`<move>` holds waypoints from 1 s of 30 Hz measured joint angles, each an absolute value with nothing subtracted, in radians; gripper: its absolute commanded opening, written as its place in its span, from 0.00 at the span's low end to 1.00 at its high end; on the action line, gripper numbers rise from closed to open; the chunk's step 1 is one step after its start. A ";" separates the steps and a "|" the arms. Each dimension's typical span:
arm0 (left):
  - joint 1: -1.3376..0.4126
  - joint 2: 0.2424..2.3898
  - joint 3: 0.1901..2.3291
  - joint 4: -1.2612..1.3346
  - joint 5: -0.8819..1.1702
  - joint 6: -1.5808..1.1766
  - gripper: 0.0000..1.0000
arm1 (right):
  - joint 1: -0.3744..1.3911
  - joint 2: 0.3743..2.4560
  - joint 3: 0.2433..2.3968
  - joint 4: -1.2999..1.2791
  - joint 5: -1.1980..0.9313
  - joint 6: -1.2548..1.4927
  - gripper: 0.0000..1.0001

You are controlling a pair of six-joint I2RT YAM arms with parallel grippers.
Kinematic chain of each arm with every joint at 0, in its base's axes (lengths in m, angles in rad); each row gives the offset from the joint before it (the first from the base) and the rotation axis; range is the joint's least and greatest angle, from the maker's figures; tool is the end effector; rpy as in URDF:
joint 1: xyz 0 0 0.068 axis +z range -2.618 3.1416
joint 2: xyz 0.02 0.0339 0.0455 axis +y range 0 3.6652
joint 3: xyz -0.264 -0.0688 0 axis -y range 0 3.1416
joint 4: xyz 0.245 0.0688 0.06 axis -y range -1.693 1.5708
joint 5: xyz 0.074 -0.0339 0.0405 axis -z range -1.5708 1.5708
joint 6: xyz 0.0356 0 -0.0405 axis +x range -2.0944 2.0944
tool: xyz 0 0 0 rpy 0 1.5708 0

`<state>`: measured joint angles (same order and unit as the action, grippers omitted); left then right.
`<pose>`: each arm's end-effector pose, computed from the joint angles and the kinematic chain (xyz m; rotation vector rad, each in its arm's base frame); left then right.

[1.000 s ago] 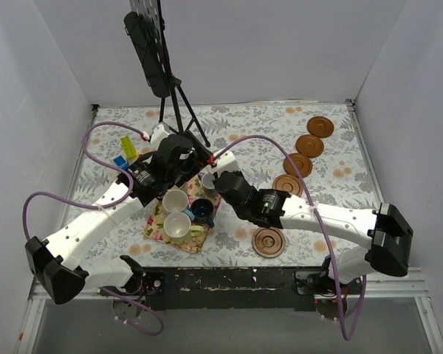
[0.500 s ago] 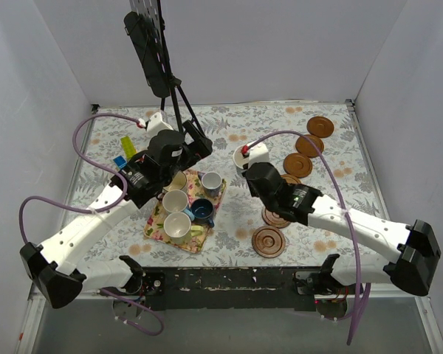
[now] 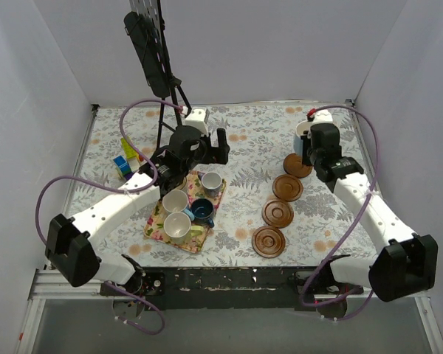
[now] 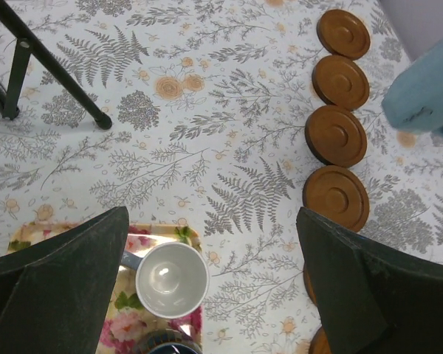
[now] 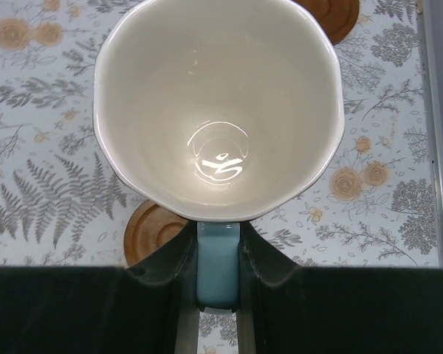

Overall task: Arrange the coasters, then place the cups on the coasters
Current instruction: Place the cup on the coaster.

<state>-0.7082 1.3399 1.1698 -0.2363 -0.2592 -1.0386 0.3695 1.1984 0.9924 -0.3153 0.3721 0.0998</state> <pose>0.2420 -0.1952 0.3453 -0.5140 2.0066 -0.8687 0.2555 0.0851 0.3147 -0.0541 2.0540 -0.0990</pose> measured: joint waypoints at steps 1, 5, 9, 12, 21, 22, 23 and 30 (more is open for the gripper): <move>-0.704 1.357 1.169 -0.217 -0.244 -1.014 0.98 | 0.330 1.220 1.010 -0.315 0.351 0.097 0.01; -0.691 1.390 1.143 -0.157 -0.197 -0.935 0.98 | 0.194 1.335 1.092 -0.287 0.256 0.095 0.01; -0.682 1.376 1.089 -0.117 -0.159 -0.854 0.98 | 0.106 1.495 1.203 -0.249 0.190 0.074 0.01; -0.665 1.331 1.027 -0.074 -0.124 -0.821 0.98 | 0.053 1.621 1.302 -0.229 0.140 0.043 0.01; -0.571 1.248 0.926 0.031 -0.068 -0.818 0.98 | -0.092 1.875 1.553 -0.201 0.011 -0.092 0.01; -0.571 1.248 0.926 0.036 -0.066 -0.818 0.98 | -0.098 1.890 1.568 -0.202 0.010 -0.110 0.01; -0.571 1.249 0.926 0.039 -0.064 -0.818 0.98 | -0.102 1.908 1.589 -0.203 0.005 -0.125 0.01; -0.572 1.262 0.926 0.039 -0.067 -0.827 0.98 | -0.098 2.049 1.732 -0.208 -0.039 -0.199 0.01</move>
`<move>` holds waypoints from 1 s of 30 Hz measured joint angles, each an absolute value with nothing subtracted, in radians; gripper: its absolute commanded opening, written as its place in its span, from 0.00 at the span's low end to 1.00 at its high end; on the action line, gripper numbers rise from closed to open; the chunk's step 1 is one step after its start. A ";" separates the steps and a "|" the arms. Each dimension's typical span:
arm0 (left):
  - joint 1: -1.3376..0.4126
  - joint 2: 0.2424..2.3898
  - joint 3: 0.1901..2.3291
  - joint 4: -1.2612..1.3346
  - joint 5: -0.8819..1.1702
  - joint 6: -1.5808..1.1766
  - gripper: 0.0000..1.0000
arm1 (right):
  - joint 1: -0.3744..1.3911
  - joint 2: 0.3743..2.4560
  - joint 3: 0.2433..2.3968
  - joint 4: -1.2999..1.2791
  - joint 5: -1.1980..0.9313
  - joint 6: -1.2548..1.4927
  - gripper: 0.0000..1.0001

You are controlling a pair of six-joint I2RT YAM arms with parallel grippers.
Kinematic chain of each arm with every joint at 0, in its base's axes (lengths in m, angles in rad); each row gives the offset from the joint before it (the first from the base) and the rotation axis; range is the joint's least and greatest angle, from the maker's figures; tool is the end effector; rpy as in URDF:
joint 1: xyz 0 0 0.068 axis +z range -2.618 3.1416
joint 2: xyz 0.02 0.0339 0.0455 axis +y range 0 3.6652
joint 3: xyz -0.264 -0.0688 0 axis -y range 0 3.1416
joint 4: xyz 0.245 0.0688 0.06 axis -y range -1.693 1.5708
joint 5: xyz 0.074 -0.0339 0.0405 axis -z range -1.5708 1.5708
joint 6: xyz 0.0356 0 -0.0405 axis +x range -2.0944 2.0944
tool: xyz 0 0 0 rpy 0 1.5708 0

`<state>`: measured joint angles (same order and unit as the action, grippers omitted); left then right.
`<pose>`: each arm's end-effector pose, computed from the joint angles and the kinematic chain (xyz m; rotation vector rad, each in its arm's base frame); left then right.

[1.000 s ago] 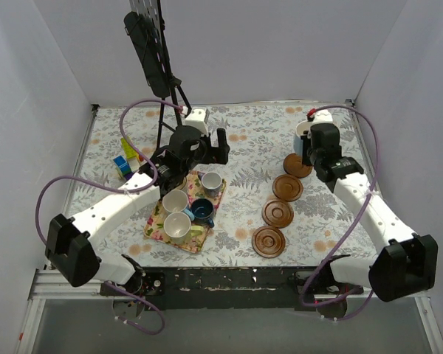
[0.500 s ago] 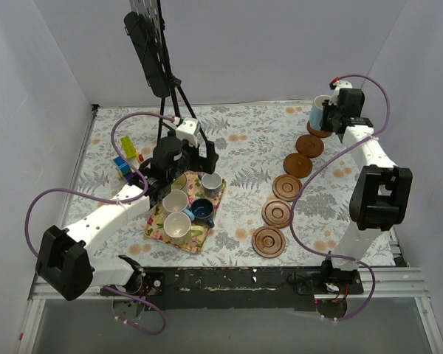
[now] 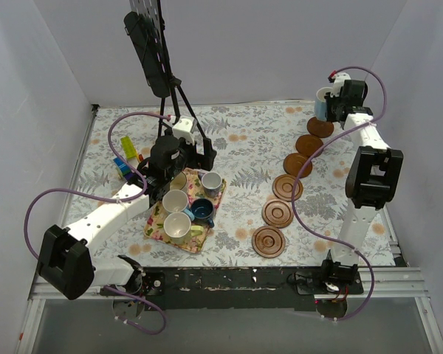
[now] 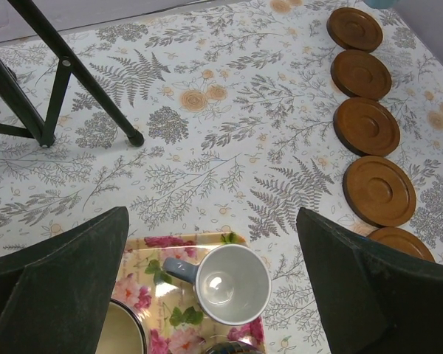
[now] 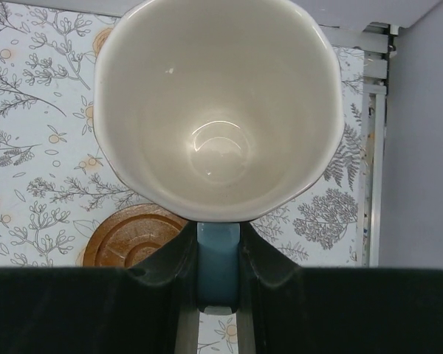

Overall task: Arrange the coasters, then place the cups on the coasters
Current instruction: Place the cup on the coaster.

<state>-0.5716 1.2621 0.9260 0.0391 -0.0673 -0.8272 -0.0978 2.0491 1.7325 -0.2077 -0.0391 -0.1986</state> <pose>0.2499 -0.1579 0.3088 -0.2993 1.9447 -0.8860 0.4857 -0.0463 0.2738 -0.1293 2.0937 -0.1381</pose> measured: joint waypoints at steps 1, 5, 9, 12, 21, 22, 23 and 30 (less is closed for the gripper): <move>-0.572 1.262 0.926 0.039 -0.069 -0.828 0.98 | -0.097 2.064 1.745 -0.212 -0.044 -0.207 0.01; -0.572 1.262 0.924 0.039 -0.076 -0.831 0.98 | -0.097 2.117 1.786 -0.229 -0.071 -0.229 0.01; -0.572 1.262 0.924 0.039 -0.087 -0.831 0.98 | -0.104 2.146 1.788 -0.236 -0.088 -0.241 0.01; -0.572 1.262 0.924 0.039 -0.094 -0.831 0.98 | -0.110 2.157 1.788 -0.239 -0.091 -0.244 0.01; -0.572 1.272 0.924 0.039 -0.098 -0.830 0.98 | -0.128 2.164 1.796 -0.239 -0.104 -0.254 0.01; -0.572 1.274 0.924 0.039 -0.098 -0.830 0.98 | -0.130 2.167 1.798 -0.238 -0.107 -0.256 0.01; -0.572 1.275 0.924 0.039 -0.099 -0.830 0.98 | -0.131 2.168 1.800 -0.238 -0.110 -0.258 0.01; -0.572 1.275 0.924 0.047 -0.107 -0.831 0.98 | -0.134 2.186 1.805 -0.238 -0.120 -0.262 0.01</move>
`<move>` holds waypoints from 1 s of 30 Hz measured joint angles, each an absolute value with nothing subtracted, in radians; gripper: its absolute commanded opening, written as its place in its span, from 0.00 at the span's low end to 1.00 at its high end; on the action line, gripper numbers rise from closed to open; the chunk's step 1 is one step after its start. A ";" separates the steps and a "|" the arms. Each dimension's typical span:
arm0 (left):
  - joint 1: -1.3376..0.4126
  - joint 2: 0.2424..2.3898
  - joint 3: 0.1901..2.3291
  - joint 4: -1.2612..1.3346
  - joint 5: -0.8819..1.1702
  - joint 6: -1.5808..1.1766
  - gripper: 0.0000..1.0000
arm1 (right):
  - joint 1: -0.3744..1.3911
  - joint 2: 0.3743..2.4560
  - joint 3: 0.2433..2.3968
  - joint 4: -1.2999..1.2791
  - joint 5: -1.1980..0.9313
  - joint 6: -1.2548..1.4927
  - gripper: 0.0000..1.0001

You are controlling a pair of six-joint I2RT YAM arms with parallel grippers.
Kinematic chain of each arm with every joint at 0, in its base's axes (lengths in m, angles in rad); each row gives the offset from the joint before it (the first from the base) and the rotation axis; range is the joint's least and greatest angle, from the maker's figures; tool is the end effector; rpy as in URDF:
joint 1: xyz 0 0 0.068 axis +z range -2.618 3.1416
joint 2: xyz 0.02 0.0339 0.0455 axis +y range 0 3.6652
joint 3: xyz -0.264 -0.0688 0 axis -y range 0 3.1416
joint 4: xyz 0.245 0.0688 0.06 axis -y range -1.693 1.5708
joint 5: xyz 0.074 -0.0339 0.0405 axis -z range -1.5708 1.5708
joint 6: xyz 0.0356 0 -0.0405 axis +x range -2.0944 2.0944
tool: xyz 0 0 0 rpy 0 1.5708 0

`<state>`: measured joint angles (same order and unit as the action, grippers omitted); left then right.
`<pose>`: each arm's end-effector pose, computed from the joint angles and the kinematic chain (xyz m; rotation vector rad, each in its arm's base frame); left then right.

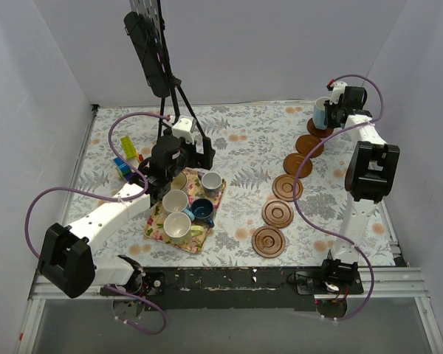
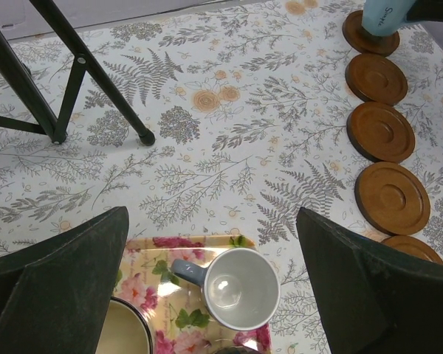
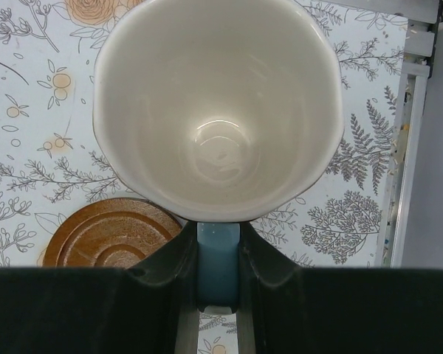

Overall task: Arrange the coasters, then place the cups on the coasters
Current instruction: Place the cup on the coaster.

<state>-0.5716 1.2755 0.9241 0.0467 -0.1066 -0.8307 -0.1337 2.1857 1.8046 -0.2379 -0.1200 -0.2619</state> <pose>0.2529 -0.1581 0.3053 -0.3301 1.9385 -0.8500 0.5071 -0.0639 0.2303 -0.2075 2.1763 -0.0926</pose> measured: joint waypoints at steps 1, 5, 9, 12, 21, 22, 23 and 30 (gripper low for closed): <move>-0.572 1.275 0.924 0.047 -0.108 -0.831 0.98 | -0.134 2.190 1.805 -0.238 -0.120 -0.262 0.01; -0.572 1.275 0.924 0.052 -0.109 -0.831 0.98 | -0.134 2.209 1.805 -0.236 -0.121 -0.263 0.01; -0.572 1.275 0.924 0.054 -0.112 -0.831 0.98 | -0.136 2.210 1.807 -0.237 -0.122 -0.266 0.01; -0.572 1.275 0.923 0.054 -0.113 -0.831 0.98 | -0.136 2.210 1.807 -0.237 -0.121 -0.266 0.01; -0.572 1.275 0.923 0.054 -0.115 -0.831 0.98 | -0.138 2.210 1.802 -0.229 -0.120 -0.256 0.01; -0.571 1.275 0.923 0.054 -0.115 -0.831 0.98 | -0.139 2.210 1.801 -0.229 -0.120 -0.252 0.01; -0.572 1.275 0.923 0.054 -0.115 -0.831 0.98 | -0.139 2.210 1.800 -0.228 -0.121 -0.248 0.01; -0.572 1.275 0.923 0.054 -0.115 -0.831 0.98 | -0.154 2.210 1.781 -0.192 -0.146 -0.212 0.01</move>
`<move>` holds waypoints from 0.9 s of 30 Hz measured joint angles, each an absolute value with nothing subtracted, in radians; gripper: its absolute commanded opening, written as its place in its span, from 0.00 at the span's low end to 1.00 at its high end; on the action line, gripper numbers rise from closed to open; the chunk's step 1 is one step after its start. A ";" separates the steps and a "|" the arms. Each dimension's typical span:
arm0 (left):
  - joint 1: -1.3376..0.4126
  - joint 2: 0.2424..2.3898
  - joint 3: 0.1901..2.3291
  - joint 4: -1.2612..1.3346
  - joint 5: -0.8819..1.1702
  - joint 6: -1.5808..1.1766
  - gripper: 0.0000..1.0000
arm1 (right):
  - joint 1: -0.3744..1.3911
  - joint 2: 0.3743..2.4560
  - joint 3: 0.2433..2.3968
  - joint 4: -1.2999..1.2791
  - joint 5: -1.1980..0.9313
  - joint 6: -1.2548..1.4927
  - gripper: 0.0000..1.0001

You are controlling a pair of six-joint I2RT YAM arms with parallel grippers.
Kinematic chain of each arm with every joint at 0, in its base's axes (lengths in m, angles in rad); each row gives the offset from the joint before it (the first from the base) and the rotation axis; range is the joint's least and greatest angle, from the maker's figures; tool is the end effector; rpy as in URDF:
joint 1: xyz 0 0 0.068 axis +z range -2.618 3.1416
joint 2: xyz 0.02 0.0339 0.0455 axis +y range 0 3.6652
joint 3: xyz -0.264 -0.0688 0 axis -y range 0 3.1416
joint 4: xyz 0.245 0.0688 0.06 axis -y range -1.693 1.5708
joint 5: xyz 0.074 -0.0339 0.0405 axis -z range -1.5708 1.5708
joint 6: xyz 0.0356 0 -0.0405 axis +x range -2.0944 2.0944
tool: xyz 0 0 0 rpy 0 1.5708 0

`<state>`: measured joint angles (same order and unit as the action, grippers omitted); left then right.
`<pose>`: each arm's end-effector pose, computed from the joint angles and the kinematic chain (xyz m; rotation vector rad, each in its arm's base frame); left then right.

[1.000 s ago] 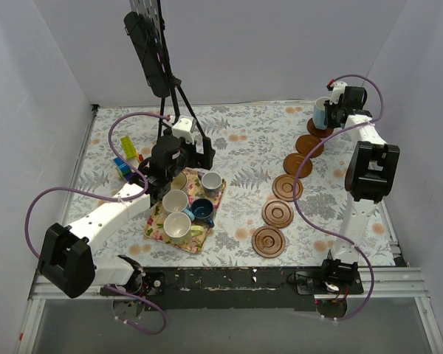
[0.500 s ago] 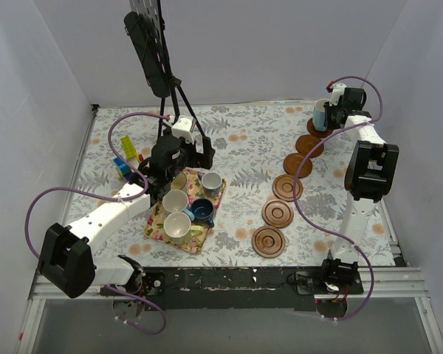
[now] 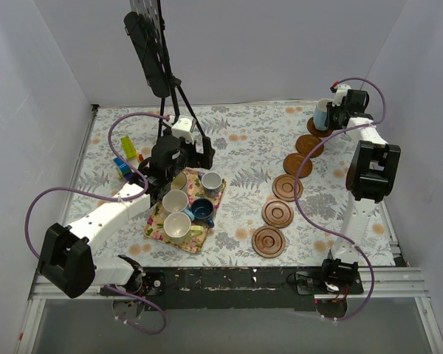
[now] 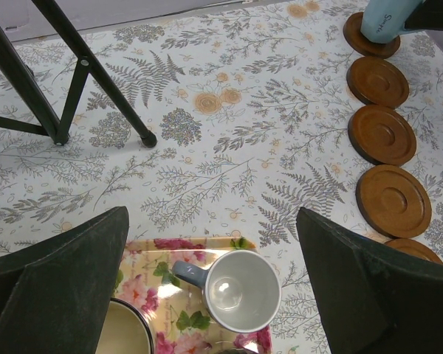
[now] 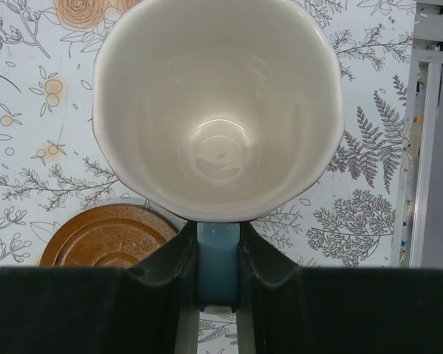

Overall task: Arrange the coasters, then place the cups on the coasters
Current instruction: Place the cup on the coaster.

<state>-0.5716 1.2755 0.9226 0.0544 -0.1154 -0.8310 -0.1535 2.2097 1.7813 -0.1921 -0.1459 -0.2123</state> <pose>0.2531 -0.1579 0.3055 -0.3358 1.9293 -0.8460 0.5088 -0.0735 0.2147 -0.1462 2.1792 -0.0474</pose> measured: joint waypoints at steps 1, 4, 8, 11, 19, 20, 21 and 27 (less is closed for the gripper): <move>-0.572 1.275 0.923 0.054 -0.115 -0.831 0.98 | -0.155 2.210 1.777 -0.186 -0.149 -0.209 0.01; -0.572 1.275 0.923 0.055 -0.115 -0.831 0.98 | -0.159 2.209 1.770 -0.171 -0.158 -0.201 0.01; -0.572 1.275 0.923 0.056 -0.115 -0.834 0.98 | -0.163 2.209 1.766 -0.163 -0.165 -0.189 0.01; -0.572 1.275 0.923 0.057 -0.115 -0.834 0.98 | -0.164 2.207 1.756 -0.152 -0.167 -0.187 0.01; -0.572 1.276 0.923 0.057 -0.115 -0.835 0.98 | -0.164 2.206 1.755 -0.151 -0.165 -0.189 0.01; -0.571 1.276 0.923 0.057 -0.115 -0.835 0.98 | -0.164 2.206 1.755 -0.151 -0.164 -0.189 0.01; -0.572 1.276 0.923 0.057 -0.115 -0.835 0.98 | -0.164 2.206 1.755 -0.151 -0.164 -0.189 0.01; -0.572 1.276 0.923 0.057 -0.115 -0.836 0.98 | -0.164 2.206 1.755 -0.152 -0.161 -0.190 0.14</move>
